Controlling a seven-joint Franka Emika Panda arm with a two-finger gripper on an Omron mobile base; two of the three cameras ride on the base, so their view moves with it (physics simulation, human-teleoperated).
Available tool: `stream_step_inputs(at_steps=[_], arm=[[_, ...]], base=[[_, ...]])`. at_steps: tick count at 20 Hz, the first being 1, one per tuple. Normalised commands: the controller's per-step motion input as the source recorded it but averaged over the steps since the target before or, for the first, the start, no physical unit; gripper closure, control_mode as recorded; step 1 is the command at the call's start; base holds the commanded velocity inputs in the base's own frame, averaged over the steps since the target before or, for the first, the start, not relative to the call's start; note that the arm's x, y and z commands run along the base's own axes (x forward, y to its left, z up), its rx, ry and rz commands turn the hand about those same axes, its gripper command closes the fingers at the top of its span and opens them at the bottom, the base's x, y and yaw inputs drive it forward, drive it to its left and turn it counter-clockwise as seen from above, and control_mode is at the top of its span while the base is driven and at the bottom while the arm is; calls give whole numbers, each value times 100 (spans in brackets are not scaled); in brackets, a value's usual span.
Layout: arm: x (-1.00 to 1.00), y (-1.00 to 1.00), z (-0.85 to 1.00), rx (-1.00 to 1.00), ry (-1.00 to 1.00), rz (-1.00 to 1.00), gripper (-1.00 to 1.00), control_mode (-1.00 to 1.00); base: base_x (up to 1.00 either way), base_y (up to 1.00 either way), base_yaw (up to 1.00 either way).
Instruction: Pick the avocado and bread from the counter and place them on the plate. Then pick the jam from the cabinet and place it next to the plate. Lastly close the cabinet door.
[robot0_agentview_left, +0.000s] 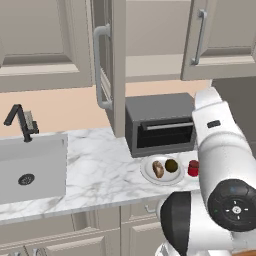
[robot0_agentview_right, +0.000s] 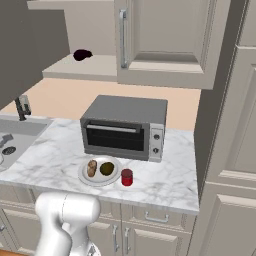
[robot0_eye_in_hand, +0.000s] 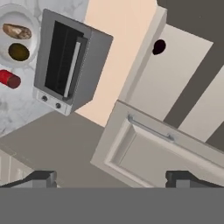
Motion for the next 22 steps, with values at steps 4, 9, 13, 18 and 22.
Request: stream_step_inputs(at_steps=[4, 9, 13, 18, 22], arm=[[-14, 40, -9, -7, 0, -7, -100, -100], [-1, 49, -16, -10, 0, -8, -100, -100], [-2, 46, -12, -9, 0, -9, -100, -100], [-5, 42, 0, -4, 0, -8, -100, -100], [-4, 38, -3, -1, 0, -6, -100, -100]], base=[[0, 0, 0], [0, 0, 0], [0, 0, 0], [0, 0, 0], [0, 0, 0]])
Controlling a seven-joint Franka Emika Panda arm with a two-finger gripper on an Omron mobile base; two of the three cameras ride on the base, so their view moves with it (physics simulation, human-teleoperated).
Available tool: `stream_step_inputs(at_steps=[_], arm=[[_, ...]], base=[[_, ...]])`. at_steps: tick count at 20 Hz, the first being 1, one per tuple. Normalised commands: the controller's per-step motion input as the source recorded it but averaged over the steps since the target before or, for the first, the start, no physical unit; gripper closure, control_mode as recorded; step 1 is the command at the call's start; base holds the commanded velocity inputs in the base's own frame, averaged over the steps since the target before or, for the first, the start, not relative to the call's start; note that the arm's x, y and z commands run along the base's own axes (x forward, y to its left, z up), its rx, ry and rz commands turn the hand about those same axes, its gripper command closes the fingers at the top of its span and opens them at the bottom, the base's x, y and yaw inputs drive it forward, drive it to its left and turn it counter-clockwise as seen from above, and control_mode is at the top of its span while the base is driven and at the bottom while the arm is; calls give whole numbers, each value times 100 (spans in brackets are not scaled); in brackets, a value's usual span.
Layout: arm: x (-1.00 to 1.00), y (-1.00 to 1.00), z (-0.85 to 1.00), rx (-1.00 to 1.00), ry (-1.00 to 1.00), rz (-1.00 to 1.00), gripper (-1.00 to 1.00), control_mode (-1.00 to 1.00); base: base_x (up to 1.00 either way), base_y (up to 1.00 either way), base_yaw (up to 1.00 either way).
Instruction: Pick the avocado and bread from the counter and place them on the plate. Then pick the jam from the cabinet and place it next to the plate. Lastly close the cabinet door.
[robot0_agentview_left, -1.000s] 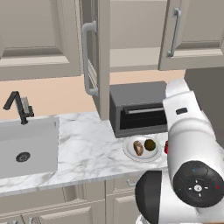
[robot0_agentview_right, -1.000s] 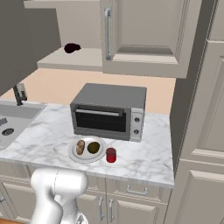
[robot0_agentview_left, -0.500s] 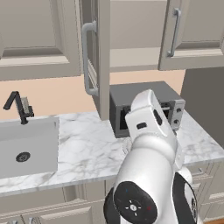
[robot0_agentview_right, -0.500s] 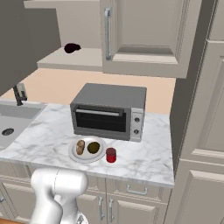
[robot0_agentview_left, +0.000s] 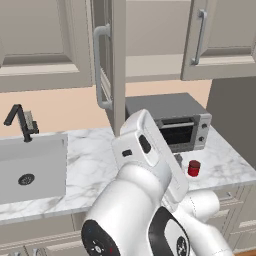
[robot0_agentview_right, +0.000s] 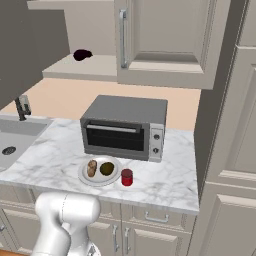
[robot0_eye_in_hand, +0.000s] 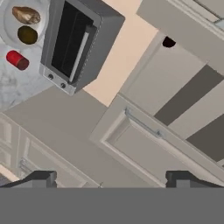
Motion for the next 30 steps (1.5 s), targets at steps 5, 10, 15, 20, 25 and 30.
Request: stream_step_inputs(at_steps=[5, 10, 15, 20, 25, 30], arm=[[0, 39, -9, -2, 0, -7, -100, -100], [0, 43, -15, -5, 0, -6, -100, -100], [0, 43, -11, -5, 0, -4, -100, -100], [9, 40, -4, -4, 0, -2, -100, -100], [20, 36, -1, -3, 0, -2, -100, -100], [31, 28, -2, -3, 0, -2, -100, -100]], base=[[0, 0, 0], [0, 0, 0], [0, 0, 0], [0, 0, 0], [0, 0, 0], [0, 0, 0]])
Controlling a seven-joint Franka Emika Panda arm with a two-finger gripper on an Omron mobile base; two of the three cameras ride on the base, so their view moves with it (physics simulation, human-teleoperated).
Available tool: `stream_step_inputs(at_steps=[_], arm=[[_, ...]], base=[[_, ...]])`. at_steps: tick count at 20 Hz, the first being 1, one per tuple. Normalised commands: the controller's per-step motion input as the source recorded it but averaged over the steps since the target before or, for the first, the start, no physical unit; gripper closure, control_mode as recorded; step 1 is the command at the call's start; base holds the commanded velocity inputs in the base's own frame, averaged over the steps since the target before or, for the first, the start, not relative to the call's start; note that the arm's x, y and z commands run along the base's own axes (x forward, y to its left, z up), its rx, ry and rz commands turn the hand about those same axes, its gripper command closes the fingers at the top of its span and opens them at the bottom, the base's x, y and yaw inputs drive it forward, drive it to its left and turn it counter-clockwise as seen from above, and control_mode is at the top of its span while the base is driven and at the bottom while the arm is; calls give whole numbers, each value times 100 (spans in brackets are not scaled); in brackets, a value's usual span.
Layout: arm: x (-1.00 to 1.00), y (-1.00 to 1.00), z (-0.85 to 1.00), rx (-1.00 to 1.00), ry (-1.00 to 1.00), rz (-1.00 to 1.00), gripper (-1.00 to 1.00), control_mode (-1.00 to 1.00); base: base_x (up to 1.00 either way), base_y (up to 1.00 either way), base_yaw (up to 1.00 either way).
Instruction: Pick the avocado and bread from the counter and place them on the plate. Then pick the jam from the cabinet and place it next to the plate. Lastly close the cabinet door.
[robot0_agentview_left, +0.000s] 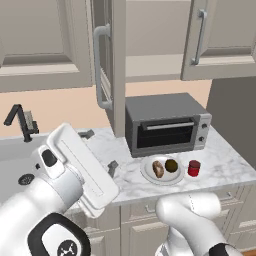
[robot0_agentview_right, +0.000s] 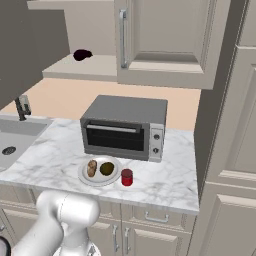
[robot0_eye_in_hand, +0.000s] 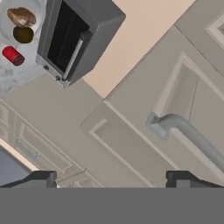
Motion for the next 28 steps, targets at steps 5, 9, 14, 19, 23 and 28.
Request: stream_step_inputs(at_steps=[5, 9, 14, 19, 23, 28], arm=[[43, 20, -4, -1, 1, -1, -100, -100], [47, 13, -12, 0, 1, -1, -100, -100], [37, 6, -6, 0, 0, -1, -100, -100], [43, 5, 0, 0, 0, -2, -100, -100], [45, 5, 0, 0, 0, -2, -100, -100], [45, 7, 0, 0, 1, -2, -100, -100]], base=[[0, 0, 0], [0, 0, 0], [0, 0, 0], [0, 0, 0], [0, 0, 0], [0, 0, 0]])
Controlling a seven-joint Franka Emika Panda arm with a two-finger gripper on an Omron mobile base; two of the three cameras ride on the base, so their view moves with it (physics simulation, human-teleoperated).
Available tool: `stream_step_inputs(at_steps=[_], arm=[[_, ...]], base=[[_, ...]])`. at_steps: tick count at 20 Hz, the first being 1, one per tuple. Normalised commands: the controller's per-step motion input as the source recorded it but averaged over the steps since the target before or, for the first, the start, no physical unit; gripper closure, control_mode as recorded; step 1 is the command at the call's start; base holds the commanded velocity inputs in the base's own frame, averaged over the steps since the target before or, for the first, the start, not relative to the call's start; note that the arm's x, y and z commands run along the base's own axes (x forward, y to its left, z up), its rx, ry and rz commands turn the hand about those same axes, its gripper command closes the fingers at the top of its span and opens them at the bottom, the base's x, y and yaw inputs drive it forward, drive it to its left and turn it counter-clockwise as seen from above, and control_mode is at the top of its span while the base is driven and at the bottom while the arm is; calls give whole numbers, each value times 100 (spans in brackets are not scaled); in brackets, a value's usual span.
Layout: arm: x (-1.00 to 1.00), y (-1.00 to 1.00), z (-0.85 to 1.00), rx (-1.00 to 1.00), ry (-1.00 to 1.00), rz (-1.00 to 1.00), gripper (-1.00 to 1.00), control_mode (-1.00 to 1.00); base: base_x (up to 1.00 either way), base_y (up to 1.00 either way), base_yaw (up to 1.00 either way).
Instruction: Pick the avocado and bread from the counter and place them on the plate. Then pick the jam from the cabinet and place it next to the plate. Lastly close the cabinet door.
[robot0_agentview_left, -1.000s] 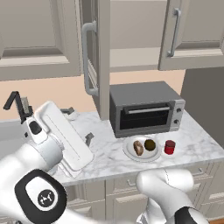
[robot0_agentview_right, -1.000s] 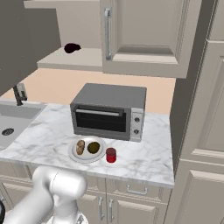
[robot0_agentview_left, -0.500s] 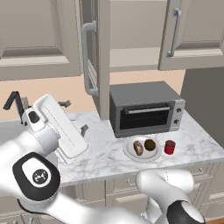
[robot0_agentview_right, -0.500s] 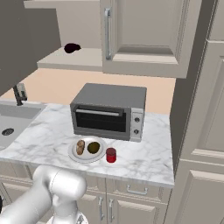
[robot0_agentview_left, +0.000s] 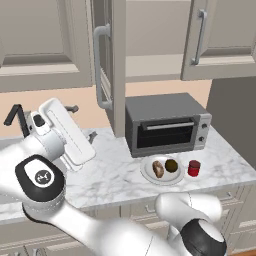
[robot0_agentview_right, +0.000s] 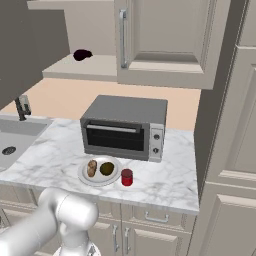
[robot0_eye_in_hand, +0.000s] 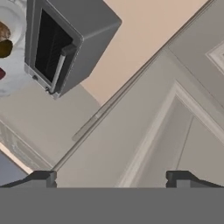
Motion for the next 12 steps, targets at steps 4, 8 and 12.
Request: stream_step_inputs(at_steps=[4, 8, 12], arm=[[43, 8, 0, 0, 1, -2, -100, -100], [41, 4, 0, 0, 1, -2, -100, -100], [44, 5, 0, 0, 1, -1, -100, -100]], base=[[0, 0, 0], [0, 0, 0], [0, 0, 0]])
